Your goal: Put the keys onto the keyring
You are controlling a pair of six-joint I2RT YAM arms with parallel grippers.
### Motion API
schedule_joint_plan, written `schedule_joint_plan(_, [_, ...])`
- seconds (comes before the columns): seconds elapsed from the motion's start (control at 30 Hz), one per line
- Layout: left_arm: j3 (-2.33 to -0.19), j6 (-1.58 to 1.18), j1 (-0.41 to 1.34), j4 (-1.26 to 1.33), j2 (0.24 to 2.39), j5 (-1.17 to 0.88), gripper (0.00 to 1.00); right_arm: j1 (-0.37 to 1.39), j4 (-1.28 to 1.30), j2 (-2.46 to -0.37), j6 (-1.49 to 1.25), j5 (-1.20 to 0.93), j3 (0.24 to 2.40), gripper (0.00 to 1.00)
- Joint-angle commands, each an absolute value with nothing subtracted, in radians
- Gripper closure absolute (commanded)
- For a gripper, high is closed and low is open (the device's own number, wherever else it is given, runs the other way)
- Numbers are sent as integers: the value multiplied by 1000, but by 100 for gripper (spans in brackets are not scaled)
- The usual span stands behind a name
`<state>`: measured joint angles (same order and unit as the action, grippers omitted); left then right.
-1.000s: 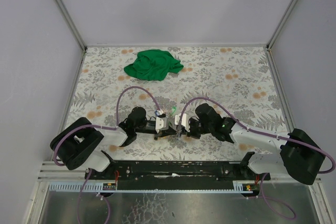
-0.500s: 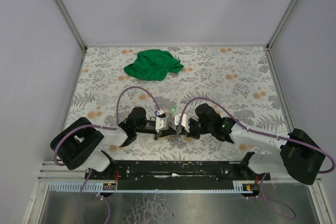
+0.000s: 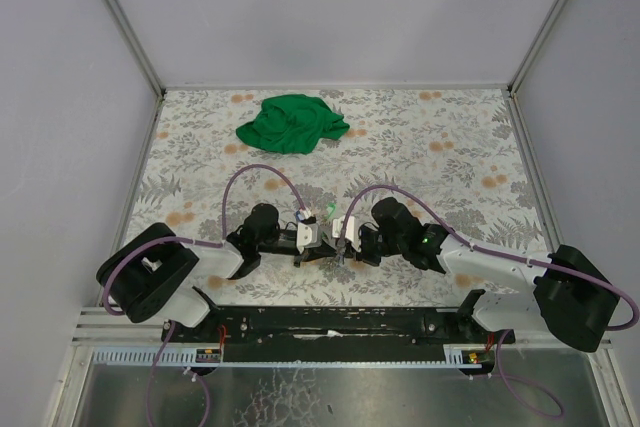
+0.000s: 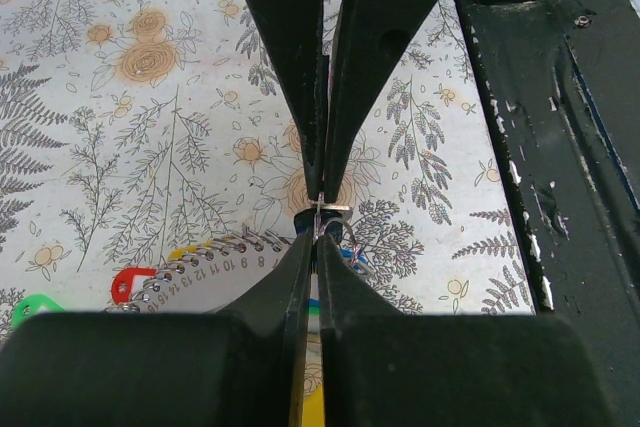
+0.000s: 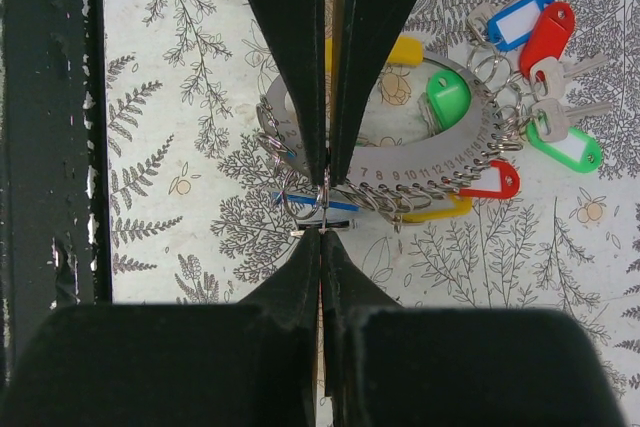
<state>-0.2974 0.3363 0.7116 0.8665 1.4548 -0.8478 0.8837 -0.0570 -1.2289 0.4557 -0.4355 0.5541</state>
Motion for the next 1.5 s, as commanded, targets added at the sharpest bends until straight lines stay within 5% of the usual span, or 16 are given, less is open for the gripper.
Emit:
schedule_joint_plan(0.0, [-330,329,719,919,1467,-832,100,900,-134,-1220,412,-451,607,100])
schedule_joint_plan(1.47, [-369,352,746,816,1456,-897,100,918,-303,-1223,373,-449,605,100])
